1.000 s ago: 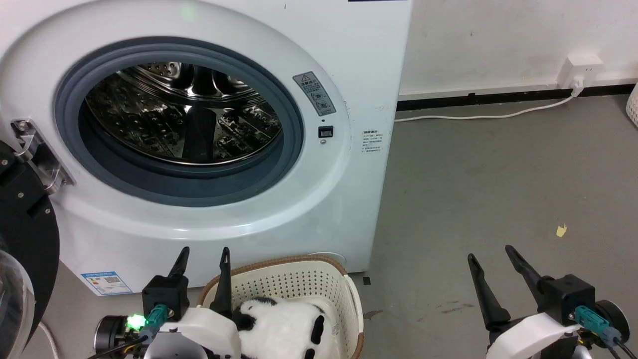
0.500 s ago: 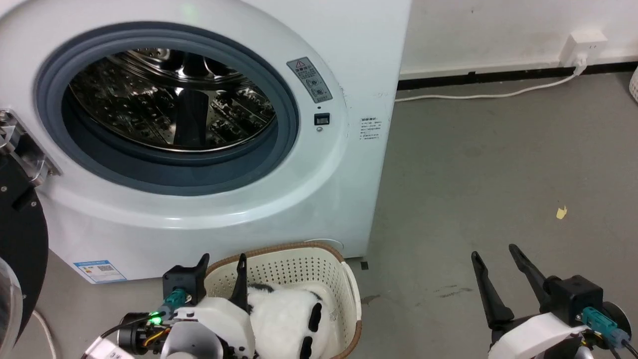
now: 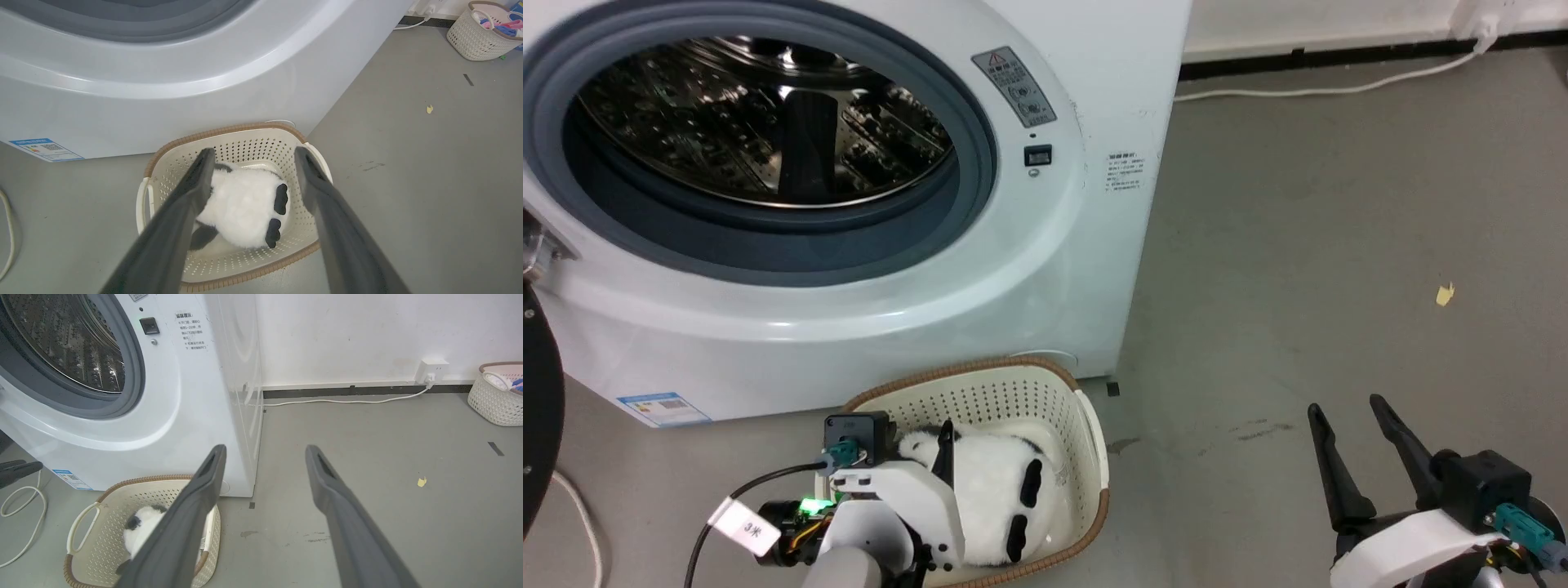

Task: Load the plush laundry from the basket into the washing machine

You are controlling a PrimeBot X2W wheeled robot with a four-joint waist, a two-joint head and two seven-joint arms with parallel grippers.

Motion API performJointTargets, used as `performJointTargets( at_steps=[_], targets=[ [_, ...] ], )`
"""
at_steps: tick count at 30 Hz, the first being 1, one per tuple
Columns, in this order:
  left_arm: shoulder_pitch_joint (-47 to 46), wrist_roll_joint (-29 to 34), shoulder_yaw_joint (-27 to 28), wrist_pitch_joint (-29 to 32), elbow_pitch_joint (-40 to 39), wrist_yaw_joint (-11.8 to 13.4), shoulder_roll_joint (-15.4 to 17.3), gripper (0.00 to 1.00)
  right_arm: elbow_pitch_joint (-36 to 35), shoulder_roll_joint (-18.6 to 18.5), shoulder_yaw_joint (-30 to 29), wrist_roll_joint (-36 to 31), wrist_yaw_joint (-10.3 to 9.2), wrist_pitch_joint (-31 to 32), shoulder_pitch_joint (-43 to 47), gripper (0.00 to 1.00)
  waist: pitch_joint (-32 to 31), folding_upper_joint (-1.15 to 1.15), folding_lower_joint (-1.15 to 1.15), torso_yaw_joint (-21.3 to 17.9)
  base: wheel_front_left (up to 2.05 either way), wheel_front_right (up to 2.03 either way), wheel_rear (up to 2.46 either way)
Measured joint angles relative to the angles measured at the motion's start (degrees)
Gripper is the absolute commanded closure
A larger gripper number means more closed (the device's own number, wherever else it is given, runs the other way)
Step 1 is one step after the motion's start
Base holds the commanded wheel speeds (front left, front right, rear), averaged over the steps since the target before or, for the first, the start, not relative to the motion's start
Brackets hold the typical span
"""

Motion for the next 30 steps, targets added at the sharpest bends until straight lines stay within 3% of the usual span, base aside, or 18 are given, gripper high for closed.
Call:
performJointTargets(
  at_steps=[30],
  targets=[
    [-16.0, -8.4, -9.2, 2.1, 19.0, 2.7, -0.1, 0.00, -7.0, 0.0, -3.3, 4.5, 0.00, -1.9, -2.1, 0.00, 18.1, 0.00, 0.00, -0.8, 0.00, 0.00, 0.00]
  ],
)
